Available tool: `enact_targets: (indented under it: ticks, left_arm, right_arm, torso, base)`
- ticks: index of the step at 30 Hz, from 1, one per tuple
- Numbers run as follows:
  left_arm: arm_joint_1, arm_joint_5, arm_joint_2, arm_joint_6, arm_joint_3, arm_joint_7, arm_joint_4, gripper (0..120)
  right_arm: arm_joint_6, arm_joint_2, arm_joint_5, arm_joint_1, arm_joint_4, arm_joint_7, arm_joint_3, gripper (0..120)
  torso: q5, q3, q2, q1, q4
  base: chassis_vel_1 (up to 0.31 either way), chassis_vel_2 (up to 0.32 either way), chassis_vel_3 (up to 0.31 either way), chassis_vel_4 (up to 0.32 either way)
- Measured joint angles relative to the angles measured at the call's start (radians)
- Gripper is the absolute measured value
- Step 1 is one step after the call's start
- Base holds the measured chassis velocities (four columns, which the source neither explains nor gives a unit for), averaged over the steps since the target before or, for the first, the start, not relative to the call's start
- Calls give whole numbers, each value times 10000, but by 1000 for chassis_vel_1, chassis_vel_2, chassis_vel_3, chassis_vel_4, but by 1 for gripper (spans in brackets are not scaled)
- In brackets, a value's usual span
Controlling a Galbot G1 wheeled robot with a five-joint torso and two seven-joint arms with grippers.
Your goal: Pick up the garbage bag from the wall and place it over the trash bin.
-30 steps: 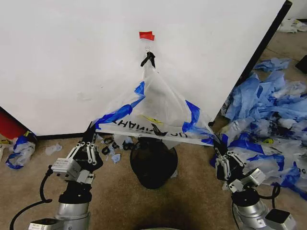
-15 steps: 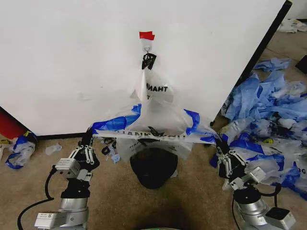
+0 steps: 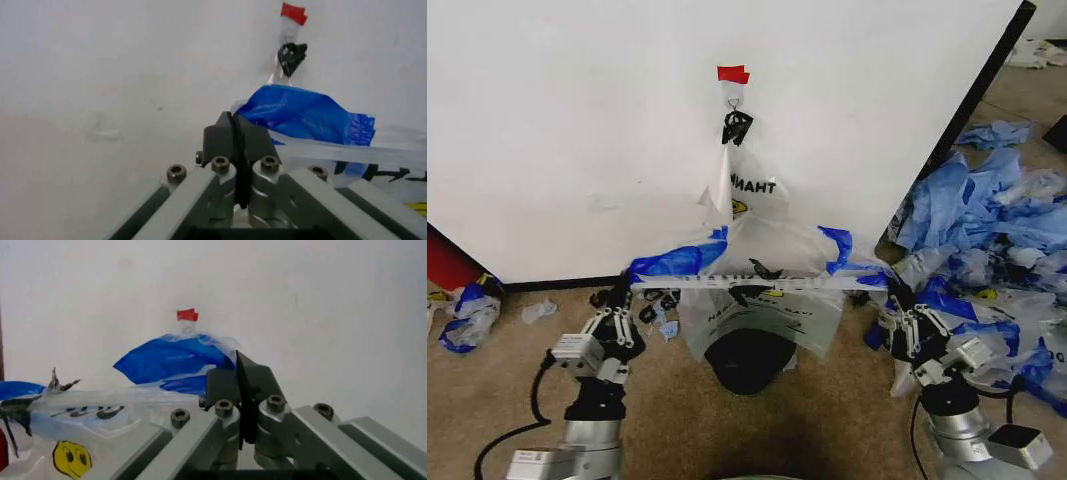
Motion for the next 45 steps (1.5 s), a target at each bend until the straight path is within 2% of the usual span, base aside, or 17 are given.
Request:
enact_targets:
  ticks: [9,20,36,45]
  left_arm:
    - [-453,-55,-30,-31,167,28,801,0]
    - [-1051,-477,127,-57,49,22,1623,0]
    - [-1296,-561,192,-72,-90,26,1893,0]
    - [-1286,-562,151,-85,-101,31,1906,0]
  right_arm:
    - [107,240,35,-27,-459,-124,-191,0]
    - [-94,660,-62,1521,-1061,-55,-1915,0]
    - [-512,647,-72,3083,-985,462,-4364,0]
    - [-335,689,-197,3116,-1427,357,-4496,0]
  torso:
    - [-2,0,0,0,-2]
    - [-2,0,-1,0,1]
    - [-1,0,-1,0,0]
    - [-1,0,-1,0,-1]
  base:
    - [0,0,0,0]
    - [0,0,0,0]
    - [0,0,0,0]
    - [0,0,0,0]
